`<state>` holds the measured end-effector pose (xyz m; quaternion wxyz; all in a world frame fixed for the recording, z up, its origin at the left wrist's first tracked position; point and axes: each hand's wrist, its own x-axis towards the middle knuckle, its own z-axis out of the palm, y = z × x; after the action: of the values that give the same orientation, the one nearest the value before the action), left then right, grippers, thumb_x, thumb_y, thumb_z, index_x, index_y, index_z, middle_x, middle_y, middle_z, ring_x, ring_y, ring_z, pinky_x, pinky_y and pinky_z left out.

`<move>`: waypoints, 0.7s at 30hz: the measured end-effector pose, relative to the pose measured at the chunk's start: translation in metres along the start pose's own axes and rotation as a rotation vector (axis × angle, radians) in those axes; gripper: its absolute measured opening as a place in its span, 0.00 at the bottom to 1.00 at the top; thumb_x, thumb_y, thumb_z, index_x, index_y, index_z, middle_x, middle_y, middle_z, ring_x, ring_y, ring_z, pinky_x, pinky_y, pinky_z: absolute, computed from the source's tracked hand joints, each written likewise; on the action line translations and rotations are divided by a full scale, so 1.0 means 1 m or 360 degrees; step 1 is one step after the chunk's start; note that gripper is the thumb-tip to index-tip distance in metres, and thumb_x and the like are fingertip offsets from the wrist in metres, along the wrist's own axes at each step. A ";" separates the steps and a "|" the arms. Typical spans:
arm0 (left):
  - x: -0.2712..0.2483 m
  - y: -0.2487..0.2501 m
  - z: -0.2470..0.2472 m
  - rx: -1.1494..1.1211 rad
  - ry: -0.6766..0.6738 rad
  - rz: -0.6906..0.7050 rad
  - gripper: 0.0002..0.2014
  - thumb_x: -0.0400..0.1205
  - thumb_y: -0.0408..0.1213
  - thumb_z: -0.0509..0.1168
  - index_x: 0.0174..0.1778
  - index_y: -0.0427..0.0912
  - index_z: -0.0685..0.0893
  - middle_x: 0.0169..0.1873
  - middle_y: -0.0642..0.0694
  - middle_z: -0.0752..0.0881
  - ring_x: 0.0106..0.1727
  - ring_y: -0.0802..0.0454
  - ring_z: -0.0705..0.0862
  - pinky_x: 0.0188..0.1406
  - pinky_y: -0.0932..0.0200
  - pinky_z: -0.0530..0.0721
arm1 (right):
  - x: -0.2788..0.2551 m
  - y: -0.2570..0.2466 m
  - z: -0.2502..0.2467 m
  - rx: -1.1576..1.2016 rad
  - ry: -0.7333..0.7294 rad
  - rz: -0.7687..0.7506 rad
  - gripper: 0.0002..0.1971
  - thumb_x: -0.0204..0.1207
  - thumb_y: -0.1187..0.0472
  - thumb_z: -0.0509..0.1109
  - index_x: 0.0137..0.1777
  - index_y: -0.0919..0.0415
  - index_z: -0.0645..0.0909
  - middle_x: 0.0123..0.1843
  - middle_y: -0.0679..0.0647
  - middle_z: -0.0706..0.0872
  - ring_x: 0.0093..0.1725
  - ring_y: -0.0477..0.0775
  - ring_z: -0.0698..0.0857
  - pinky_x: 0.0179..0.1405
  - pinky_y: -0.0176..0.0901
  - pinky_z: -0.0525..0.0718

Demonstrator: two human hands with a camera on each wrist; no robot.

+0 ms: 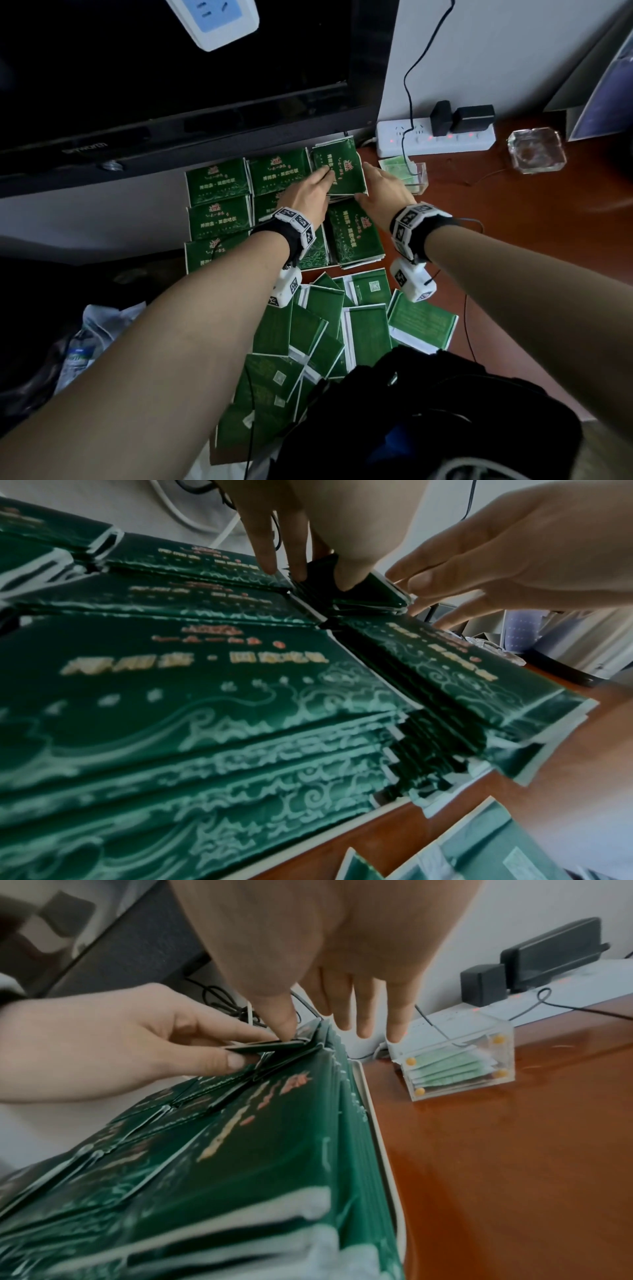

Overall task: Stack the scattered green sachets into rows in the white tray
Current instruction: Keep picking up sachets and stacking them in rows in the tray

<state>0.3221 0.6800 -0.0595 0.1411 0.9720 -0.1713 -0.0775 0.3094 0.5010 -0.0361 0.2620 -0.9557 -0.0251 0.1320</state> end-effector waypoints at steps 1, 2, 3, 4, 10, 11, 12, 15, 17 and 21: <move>0.000 0.001 -0.003 0.0041 -0.0013 0.0008 0.26 0.84 0.29 0.64 0.80 0.38 0.72 0.82 0.46 0.69 0.57 0.43 0.87 0.58 0.49 0.87 | 0.003 0.000 0.002 -0.0013 0.0008 -0.0007 0.32 0.83 0.58 0.66 0.85 0.59 0.60 0.78 0.58 0.75 0.71 0.61 0.78 0.66 0.52 0.80; 0.000 0.001 -0.006 0.0083 -0.0028 0.0017 0.27 0.84 0.30 0.64 0.81 0.40 0.70 0.82 0.48 0.67 0.57 0.45 0.87 0.58 0.51 0.87 | 0.005 0.000 0.004 -0.0016 0.0016 -0.0008 0.31 0.83 0.58 0.66 0.85 0.59 0.60 0.78 0.57 0.75 0.71 0.60 0.78 0.67 0.52 0.80; 0.000 0.002 -0.009 0.0117 -0.0034 0.0028 0.28 0.84 0.31 0.63 0.82 0.41 0.69 0.83 0.49 0.66 0.57 0.46 0.87 0.59 0.53 0.86 | 0.007 0.001 0.005 -0.0018 0.0018 -0.0004 0.31 0.84 0.59 0.66 0.85 0.59 0.61 0.78 0.57 0.75 0.72 0.60 0.78 0.68 0.51 0.79; 0.000 0.003 -0.011 0.0135 -0.0034 0.0036 0.28 0.84 0.32 0.63 0.82 0.42 0.68 0.83 0.49 0.65 0.59 0.46 0.86 0.60 0.54 0.85 | 0.008 0.001 0.006 -0.0023 0.0013 0.0003 0.31 0.84 0.59 0.66 0.85 0.59 0.61 0.79 0.57 0.74 0.73 0.60 0.77 0.69 0.51 0.78; 0.002 0.004 -0.013 0.0196 -0.0106 0.0057 0.31 0.82 0.33 0.63 0.84 0.42 0.66 0.84 0.48 0.62 0.72 0.45 0.77 0.71 0.48 0.78 | 0.011 0.003 0.012 -0.0039 0.0003 -0.0012 0.31 0.84 0.57 0.66 0.85 0.57 0.62 0.80 0.56 0.73 0.73 0.61 0.78 0.69 0.53 0.80; 0.002 0.004 -0.013 0.0211 -0.0109 0.0056 0.31 0.82 0.33 0.63 0.84 0.42 0.66 0.84 0.48 0.62 0.74 0.44 0.76 0.73 0.47 0.77 | 0.011 0.004 0.011 -0.0041 0.0008 -0.0016 0.31 0.84 0.58 0.66 0.85 0.57 0.62 0.80 0.56 0.74 0.72 0.61 0.78 0.69 0.52 0.80; 0.002 0.004 -0.013 0.0223 -0.0118 0.0051 0.31 0.82 0.33 0.63 0.84 0.42 0.65 0.84 0.47 0.62 0.76 0.44 0.74 0.74 0.46 0.75 | 0.011 0.004 0.010 -0.0043 0.0010 -0.0018 0.30 0.84 0.58 0.66 0.85 0.57 0.62 0.80 0.56 0.74 0.72 0.61 0.79 0.68 0.52 0.80; 0.003 0.005 -0.012 0.0268 -0.0129 0.0041 0.30 0.84 0.36 0.63 0.84 0.43 0.65 0.84 0.47 0.62 0.79 0.43 0.70 0.75 0.45 0.74 | 0.010 0.003 0.007 -0.0048 0.0026 -0.0039 0.30 0.84 0.60 0.66 0.84 0.57 0.62 0.79 0.57 0.75 0.72 0.61 0.79 0.68 0.51 0.79; 0.004 0.007 -0.011 0.0288 -0.0131 0.0040 0.29 0.85 0.38 0.63 0.84 0.44 0.65 0.84 0.47 0.62 0.79 0.43 0.70 0.74 0.43 0.74 | 0.010 0.002 0.006 -0.0046 0.0036 -0.0048 0.30 0.84 0.61 0.67 0.84 0.57 0.63 0.78 0.57 0.76 0.71 0.61 0.79 0.68 0.49 0.79; 0.005 0.009 -0.011 0.0337 -0.0150 0.0004 0.29 0.86 0.43 0.63 0.84 0.45 0.64 0.84 0.48 0.61 0.80 0.43 0.68 0.74 0.41 0.71 | 0.011 0.000 0.005 -0.0051 0.0044 -0.0048 0.30 0.83 0.62 0.66 0.84 0.57 0.63 0.75 0.60 0.79 0.69 0.62 0.81 0.65 0.47 0.79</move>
<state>0.3257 0.6733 -0.0472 0.0294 0.9765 -0.1862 -0.1045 0.3185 0.5046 -0.0426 0.2489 -0.9610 -0.0381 0.1143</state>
